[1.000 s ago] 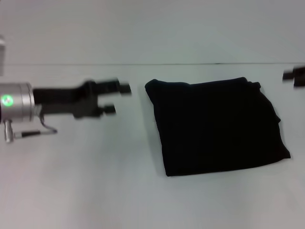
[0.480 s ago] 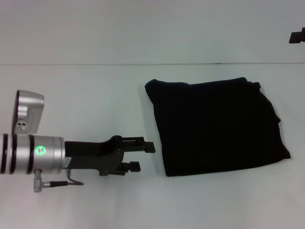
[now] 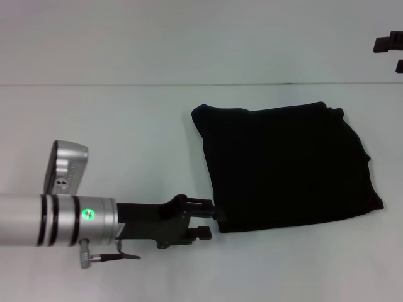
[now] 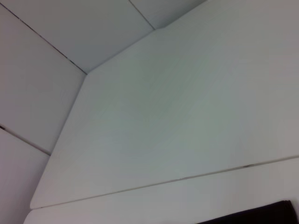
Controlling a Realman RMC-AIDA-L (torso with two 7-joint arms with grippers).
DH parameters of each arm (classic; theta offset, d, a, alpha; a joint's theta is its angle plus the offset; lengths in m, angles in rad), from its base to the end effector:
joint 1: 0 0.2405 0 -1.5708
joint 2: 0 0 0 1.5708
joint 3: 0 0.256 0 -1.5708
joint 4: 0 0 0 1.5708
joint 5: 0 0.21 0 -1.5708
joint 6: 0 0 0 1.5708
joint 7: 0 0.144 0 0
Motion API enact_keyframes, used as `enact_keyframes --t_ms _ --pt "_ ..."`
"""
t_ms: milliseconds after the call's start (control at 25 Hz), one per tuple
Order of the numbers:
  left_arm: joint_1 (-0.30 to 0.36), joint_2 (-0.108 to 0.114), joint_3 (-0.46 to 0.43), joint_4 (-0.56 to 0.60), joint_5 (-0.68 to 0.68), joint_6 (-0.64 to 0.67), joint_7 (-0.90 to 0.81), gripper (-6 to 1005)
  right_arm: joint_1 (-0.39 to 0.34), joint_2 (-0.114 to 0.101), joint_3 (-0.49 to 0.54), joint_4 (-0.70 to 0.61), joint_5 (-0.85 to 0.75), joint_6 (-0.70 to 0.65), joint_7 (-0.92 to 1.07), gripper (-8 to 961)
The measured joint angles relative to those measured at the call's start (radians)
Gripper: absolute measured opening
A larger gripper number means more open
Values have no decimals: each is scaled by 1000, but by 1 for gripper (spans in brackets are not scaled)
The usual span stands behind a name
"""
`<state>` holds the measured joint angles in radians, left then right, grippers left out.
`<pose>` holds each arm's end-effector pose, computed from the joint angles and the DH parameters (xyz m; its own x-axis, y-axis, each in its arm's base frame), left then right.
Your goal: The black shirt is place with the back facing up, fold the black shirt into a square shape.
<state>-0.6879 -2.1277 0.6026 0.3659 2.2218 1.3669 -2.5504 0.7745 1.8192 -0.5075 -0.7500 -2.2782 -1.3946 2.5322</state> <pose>-0.2496 0.3290 -0.0790 -0.1973 0.9667 0.1632 0.9289 0.1312 0.3462 0.2478 0.4374 0.1478 0.1979 -0.7647 -0.6133 -0.9781 -0.1957 -0.0716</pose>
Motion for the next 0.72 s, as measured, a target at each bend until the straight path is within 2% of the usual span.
enact_keyframes --t_ms 240,480,720 --pt "-31 -20 23 -42 2 -108 11 560 -2 1 3 0 2 1 -1 945" --pt "-56 -33 41 -58 2 -163 12 563 -8 2 3 0 3 0 -1 945" --pt "-92 -36 58 -82 2 -199 43 554 -11 2 14 12 6 0 -6 945"
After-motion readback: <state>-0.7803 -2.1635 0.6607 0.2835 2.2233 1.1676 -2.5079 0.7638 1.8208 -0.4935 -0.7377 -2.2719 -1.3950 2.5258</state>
